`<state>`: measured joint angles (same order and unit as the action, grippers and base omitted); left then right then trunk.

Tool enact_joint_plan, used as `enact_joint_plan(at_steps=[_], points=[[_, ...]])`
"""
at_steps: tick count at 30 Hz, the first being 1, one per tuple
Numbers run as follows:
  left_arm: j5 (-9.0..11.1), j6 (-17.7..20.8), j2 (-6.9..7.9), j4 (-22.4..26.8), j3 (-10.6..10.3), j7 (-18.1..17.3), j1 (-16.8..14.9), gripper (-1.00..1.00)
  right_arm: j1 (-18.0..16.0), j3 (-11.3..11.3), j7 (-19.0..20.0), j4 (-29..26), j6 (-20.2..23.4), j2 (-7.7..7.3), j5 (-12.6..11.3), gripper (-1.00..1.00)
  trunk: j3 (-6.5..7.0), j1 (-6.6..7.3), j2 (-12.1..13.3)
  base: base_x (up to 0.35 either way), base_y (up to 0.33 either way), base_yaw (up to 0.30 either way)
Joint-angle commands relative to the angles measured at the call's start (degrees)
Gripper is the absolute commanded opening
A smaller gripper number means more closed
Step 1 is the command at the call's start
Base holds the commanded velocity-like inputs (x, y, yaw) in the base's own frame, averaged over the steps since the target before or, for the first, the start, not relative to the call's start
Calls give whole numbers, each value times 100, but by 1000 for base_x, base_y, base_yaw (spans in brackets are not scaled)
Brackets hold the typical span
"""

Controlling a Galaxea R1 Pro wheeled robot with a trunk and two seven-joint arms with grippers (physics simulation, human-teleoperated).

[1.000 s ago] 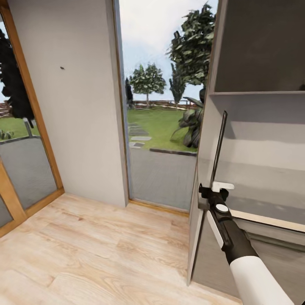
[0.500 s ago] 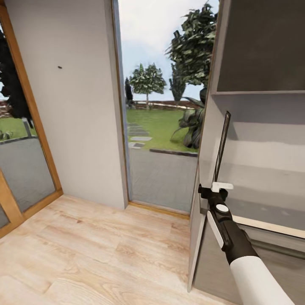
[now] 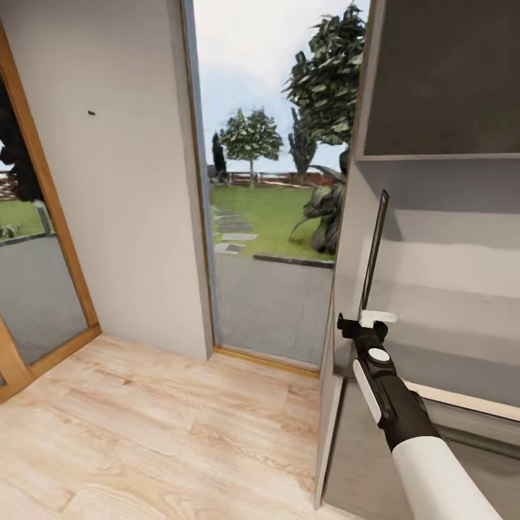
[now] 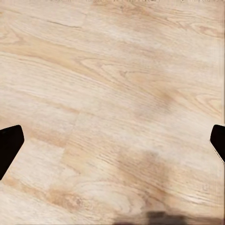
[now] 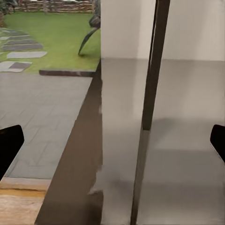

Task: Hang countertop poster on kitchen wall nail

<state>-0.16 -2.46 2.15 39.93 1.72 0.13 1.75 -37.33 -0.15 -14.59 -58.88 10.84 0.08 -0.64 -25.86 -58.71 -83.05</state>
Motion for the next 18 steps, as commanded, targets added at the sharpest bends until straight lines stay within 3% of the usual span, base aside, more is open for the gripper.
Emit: enact_joint_plan(at_steps=[1, 9, 18], points=[[-2, -9, 1, 6, 4, 3, 1, 100, -2, 1, -15, -6, 33, 1, -6, 100, -5, -1, -2, 178, -161, 0], [-2, -9, 5, 6, 4, 5, 1, 100, -2, -3, -12, -1, 32, 1, -6, 100, -5, -1, -2, 103, -80, 0], [-2, -9, 12, 6, 62, 3, 1, 100, -2, -3, -12, 11, 32, 1, -6, 100, -5, -1, -2, 215, -6, 0]])
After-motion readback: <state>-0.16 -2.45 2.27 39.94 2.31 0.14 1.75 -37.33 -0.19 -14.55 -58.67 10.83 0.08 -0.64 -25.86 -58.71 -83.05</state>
